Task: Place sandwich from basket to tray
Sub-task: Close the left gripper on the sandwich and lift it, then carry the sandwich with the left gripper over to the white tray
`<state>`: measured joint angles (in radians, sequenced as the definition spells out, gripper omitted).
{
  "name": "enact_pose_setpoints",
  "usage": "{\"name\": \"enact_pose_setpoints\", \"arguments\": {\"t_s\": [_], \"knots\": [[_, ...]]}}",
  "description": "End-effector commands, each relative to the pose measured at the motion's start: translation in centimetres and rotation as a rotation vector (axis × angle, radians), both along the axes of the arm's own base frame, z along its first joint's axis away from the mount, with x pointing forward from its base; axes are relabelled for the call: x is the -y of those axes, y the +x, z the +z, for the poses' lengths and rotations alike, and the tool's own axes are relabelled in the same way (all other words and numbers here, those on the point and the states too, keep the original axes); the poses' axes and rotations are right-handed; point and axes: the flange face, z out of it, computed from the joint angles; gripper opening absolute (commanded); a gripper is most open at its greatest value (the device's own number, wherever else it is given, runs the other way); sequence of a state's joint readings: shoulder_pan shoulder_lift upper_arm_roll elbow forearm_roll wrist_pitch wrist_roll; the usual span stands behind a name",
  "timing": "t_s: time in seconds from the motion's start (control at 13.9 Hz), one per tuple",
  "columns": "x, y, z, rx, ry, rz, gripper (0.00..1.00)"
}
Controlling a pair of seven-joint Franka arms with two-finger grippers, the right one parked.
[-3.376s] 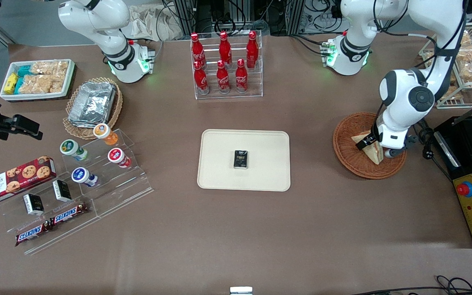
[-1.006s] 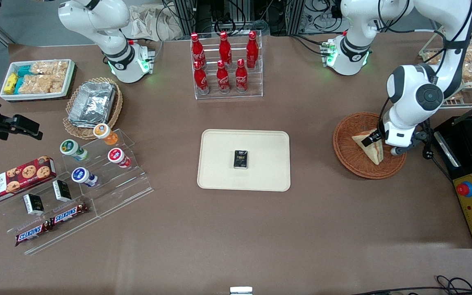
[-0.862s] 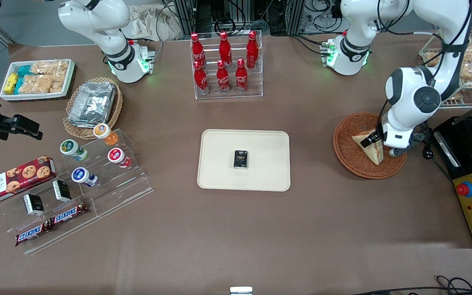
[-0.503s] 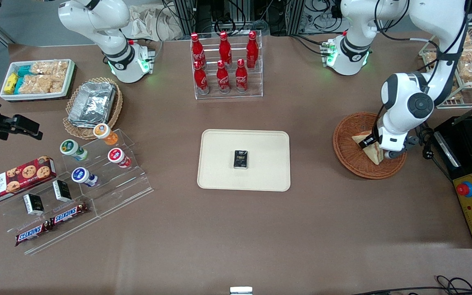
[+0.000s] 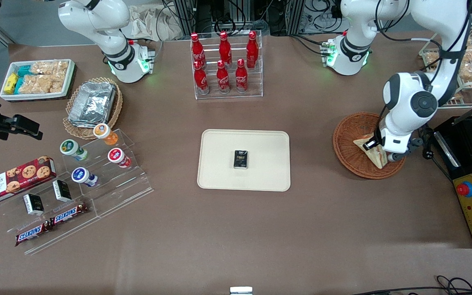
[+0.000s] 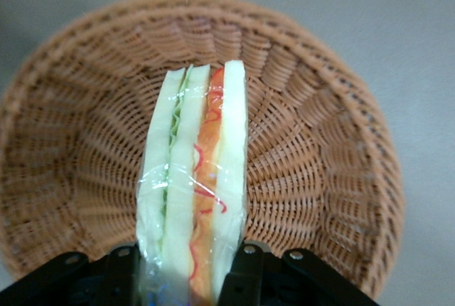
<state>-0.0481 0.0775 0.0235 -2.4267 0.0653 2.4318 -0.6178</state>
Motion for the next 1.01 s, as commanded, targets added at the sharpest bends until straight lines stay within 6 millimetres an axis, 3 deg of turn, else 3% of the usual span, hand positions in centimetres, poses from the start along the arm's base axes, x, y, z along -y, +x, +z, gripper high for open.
{"name": "enact_pose_setpoints", "arguments": {"t_s": [0.0,0.22,0.36,0.57,0.79,0.93], "knots": [[0.0,2.3,6.0,-0.041,0.02,-0.052,0.0],[0.6,5.6,13.8,-0.118,0.024,-0.112,0.0],[2.3,7.0,18.5,-0.128,0.017,-0.186,0.0],[6.1,7.3,23.7,-0.121,0.012,-0.306,0.0],[9.6,7.0,25.6,-0.106,-0.018,-0.427,0.0],[12.5,6.8,25.0,-0.109,-0.062,-0.466,0.0]]}}
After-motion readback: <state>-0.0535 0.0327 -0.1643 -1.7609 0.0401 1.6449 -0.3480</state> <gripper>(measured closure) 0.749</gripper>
